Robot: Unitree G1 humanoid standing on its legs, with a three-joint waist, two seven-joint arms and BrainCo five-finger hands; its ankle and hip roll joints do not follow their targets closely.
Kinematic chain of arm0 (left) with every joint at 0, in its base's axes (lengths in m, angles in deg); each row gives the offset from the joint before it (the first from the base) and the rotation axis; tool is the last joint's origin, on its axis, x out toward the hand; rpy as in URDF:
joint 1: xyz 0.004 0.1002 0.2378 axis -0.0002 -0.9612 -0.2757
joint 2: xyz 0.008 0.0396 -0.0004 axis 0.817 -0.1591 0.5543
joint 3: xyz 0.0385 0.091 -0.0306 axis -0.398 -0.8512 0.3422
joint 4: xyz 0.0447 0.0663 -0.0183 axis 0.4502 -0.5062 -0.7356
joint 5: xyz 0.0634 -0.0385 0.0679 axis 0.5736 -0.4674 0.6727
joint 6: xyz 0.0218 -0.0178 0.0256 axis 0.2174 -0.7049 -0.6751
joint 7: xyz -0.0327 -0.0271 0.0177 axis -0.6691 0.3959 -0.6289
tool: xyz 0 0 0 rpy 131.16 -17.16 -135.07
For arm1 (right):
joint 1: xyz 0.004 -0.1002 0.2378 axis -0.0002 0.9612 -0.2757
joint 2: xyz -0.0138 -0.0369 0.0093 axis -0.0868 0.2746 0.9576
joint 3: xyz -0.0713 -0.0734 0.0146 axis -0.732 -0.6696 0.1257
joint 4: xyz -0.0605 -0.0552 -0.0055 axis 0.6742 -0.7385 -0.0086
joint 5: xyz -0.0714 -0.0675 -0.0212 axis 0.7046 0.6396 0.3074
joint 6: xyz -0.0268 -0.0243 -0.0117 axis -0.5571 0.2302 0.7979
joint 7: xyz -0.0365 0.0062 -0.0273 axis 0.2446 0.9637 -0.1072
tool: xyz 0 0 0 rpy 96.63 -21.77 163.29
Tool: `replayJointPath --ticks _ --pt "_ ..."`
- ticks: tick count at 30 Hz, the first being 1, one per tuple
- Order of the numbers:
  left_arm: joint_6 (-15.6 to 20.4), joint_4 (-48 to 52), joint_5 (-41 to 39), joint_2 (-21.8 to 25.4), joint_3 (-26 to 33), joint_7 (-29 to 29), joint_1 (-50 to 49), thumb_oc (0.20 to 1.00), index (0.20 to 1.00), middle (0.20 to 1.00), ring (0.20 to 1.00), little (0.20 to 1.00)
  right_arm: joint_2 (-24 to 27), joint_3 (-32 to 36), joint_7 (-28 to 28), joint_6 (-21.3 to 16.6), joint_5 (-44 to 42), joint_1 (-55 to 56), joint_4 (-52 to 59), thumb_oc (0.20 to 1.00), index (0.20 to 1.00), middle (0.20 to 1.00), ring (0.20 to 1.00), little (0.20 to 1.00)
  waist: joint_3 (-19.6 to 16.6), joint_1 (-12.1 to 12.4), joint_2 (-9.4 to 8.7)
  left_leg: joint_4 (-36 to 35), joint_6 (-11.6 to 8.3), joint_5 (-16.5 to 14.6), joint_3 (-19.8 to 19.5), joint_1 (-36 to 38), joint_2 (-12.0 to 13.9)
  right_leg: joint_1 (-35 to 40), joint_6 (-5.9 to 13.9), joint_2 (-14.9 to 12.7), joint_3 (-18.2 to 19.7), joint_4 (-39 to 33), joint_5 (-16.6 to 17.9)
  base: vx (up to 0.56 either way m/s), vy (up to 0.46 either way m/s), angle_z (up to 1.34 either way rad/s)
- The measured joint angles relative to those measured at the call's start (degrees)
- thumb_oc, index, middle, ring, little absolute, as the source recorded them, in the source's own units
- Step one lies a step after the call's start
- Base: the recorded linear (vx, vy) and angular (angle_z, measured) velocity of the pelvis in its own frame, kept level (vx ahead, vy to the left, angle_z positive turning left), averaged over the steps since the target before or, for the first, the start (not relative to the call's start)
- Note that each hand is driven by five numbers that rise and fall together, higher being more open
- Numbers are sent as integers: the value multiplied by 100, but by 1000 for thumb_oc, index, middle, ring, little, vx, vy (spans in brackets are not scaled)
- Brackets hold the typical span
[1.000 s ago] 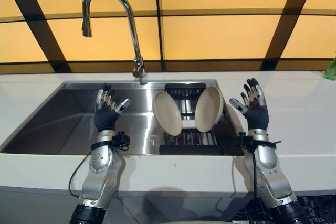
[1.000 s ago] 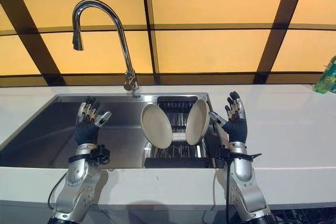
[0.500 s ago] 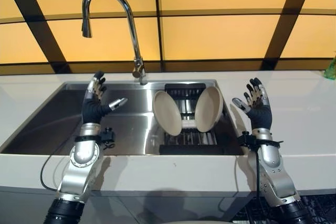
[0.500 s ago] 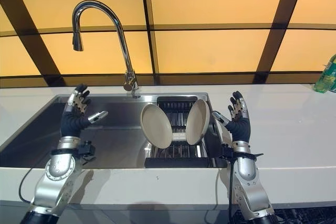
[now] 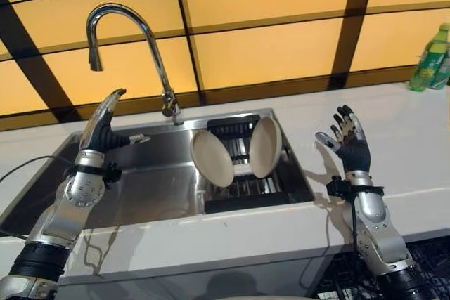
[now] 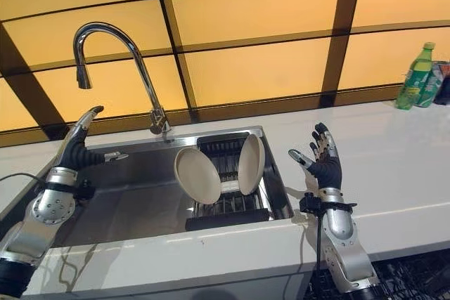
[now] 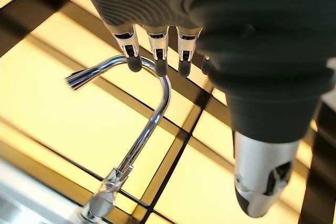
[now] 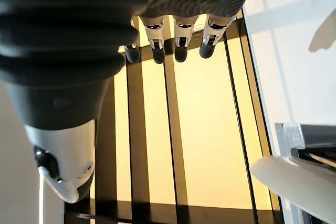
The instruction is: Pick up plates and place into dishwasher.
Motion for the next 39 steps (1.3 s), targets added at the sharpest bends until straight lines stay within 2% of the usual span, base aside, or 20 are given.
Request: replayJointPath --ticks 6,11,16,22,28,30,34,39 --pt "-15 -467 845 407 -372 86 80 1000 1000 1000 1000 1000 77 4 115 12 -101 9 -119 1000 1000 1000 1000 1000 7 -134 17 -1 -1 0 76 -1 -4 -62 2 1 99 0 29 46 41 -8" --pt "-65 -581 1590 494 -697 98 81 1000 1000 1000 1000 1000 205 28 190 56 -118 45 -136 1000 1000 1000 1000 1000 23 -251 31 -3 -7 -4 100 -10 -7 -97 5 1 132 0 40 45 47 -4" --pt "-62 -658 2228 815 -1041 194 81 1000 1000 1000 1000 1000 269 201 235 97 -124 124 -155 1000 1000 1000 1000 1000 91 -281 74 -3 -12 -16 231 -8 -14 -169 15 2 261 3 72 42 61 -13" --pt "-80 -657 2394 812 -1085 539 81 1000 1000 1000 1000 1000 419 208 259 105 -180 140 -184 1000 1000 1000 1000 1000 277 -414 56 -4 -8 -19 259 -28 -32 -282 21 0 377 3 117 8 84 -10" --pt "-327 -673 2508 748 -1314 896 85 1000 1000 1000 1000 1000 551 212 352 79 -221 -26 -163 1000 1000 1000 1000 1000 531 -464 127 2 7 -2 374 -305 -90 -730 24 -4 715 33 318 -72 92 -26" --pt "-407 -735 2508 728 -1358 996 164 1000 1000 1000 1000 1000 631 220 351 65 -222 -173 -181 1000 1000 1000 1000 1000 679 -552 112 6 28 12 387 -356 -103 -814 28 -10 758 32 352 -76 53 -15" --pt "-595 -798 2529 607 -1500 1253 488 1000 1000 1000 1000 1000 674 228 341 -89 -220 -319 -217 1000 1000 1000 1000 1000 991 -617 124 4 52 22 385 -431 -131 -963 35 1 881 33 414 -96 36 -16" --pt "-641 -916 2730 505 -1543 1511 780 1000 1000 1000 1000 1000 688 191 343 -292 -210 -596 -51 1000 1000 1000 1000 1000 1264 -778 126 27 40 85 384 -636 -161 -1201 29 0 963 34 504 -63 27 -8"
